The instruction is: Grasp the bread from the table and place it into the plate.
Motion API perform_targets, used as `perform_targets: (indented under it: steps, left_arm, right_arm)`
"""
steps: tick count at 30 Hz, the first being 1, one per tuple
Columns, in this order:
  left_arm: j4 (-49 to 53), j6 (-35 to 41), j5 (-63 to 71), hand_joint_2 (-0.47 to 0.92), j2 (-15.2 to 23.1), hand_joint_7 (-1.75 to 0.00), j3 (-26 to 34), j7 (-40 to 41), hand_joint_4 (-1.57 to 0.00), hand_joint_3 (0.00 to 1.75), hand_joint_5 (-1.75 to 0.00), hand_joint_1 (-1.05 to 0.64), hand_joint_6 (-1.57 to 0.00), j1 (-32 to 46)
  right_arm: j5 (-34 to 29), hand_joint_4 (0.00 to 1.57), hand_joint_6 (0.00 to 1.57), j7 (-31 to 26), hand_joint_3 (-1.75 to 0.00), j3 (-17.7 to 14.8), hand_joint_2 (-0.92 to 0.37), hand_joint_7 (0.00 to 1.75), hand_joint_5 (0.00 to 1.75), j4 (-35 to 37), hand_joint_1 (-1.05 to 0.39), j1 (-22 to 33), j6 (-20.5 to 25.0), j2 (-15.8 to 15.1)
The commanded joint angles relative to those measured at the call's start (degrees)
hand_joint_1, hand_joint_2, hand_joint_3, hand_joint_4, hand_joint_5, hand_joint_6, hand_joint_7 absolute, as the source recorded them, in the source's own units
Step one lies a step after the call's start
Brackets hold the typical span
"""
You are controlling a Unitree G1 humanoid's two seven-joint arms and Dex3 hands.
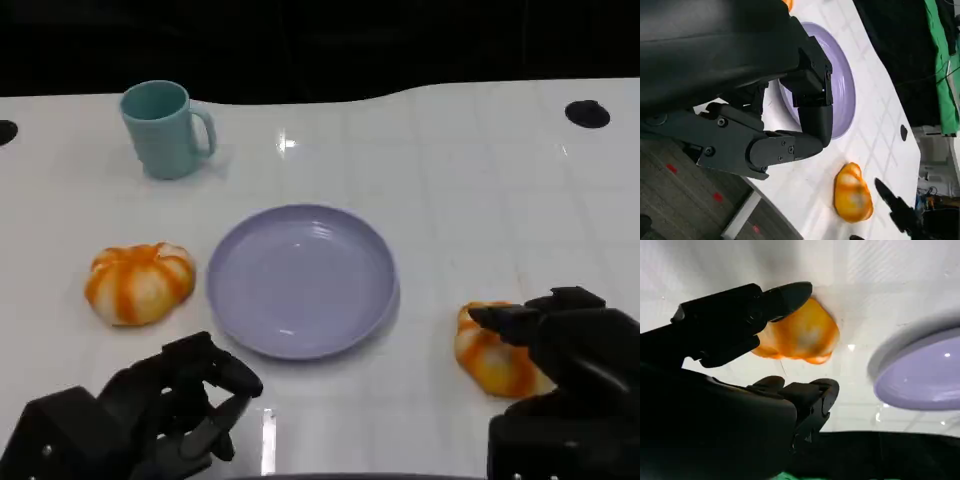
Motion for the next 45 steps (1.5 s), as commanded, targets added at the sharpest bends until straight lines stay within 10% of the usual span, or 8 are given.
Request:
perform_targets:
  steps: [1, 9, 13, 15, 17, 19, 25, 45]
  left_arm:
    - [-0.9, 0.5, 0.4, 0.92, 0.4, -1.34, -0.1, 0.4, -0.64, 0.48, -1.75, -0.40, -0.59, 0.4]
    - [-1.7, 1.3, 0.5, 0.92, 0.1, -1.35, -0.3, 0.8, -0.63, 0.47, -1.75, -0.39, -0.58, 0.5]
    - [-1.8, 1.4, 0.6, 0.92, 0.1, -1.35, -0.3, 0.8, -0.63, 0.48, -1.75, -0.39, -0.58, 0.6]
    - [-1.9, 1.4, 0.7, 0.92, 0.1, -1.35, -0.3, 0.9, -0.63, 0.48, -1.75, -0.38, -0.58, 0.5]
    - [-1.9, 1.5, 0.6, 0.92, 0.0, -1.35, -0.3, 0.9, -0.63, 0.48, -1.75, -0.37, -0.57, 0.5]
    - [-1.8, 1.6, 0.6, 0.92, -0.1, -1.35, -0.3, 1.0, -0.62, 0.48, -1.75, -0.37, -0.57, 0.4]
    - [-1.6, 1.7, 0.5, 0.92, 0.1, -1.36, -0.4, 0.8, -0.63, 0.48, -1.75, -0.38, -0.57, 0.2]
    - [-0.7, 0.7, 1.3, 0.92, -0.3, -1.35, -0.9, 1.1, -0.64, 0.48, -1.75, -0.35, -0.57, 0.3]
  right_arm:
    - [-1.0, 0.03, 0.30, -1.7, -0.02, 1.6, -0.91, 0.00, 0.47, 5.6, -0.54, -3.9, 1.7, 0.2]
    - [0.2, 0.08, 0.33, -8.6, -0.05, 4.5, -0.92, 0.02, 0.45, 17.8, -0.53, -9.7, 0.2, 1.5]
    - [6.4, 0.53, 0.65, -19.1, 0.00, 1.9, -0.91, 0.11, 0.50, 23.2, -0.32, -10.6, -7.1, 3.5]
    - [10.1, 0.79, 1.05, -23.2, -0.09, 0.7, -0.91, 0.25, 1.26, 25.4, -0.12, -10.8, -12.0, 4.0]
    - [11.4, 0.94, 1.16, -26.2, -0.82, 0.5, -0.57, 0.55, 1.64, 26.7, -0.05, -11.0, -15.4, 3.7]
    - [11.2, 0.98, 1.02, -28.4, -1.21, 0.8, -0.38, 1.04, 1.72, 27.3, -0.06, -11.1, -17.1, 3.2]
    - [12.3, 0.93, 0.81, -30.5, -1.29, 0.3, -0.31, 1.48, 1.75, 27.8, -0.05, -11.6, -20.0, 3.0]
    - [18.1, 0.95, 0.70, -33.4, -1.33, -1.1, -0.29, 1.74, 1.75, 28.3, -0.03, -17.5, -25.7, 7.2]
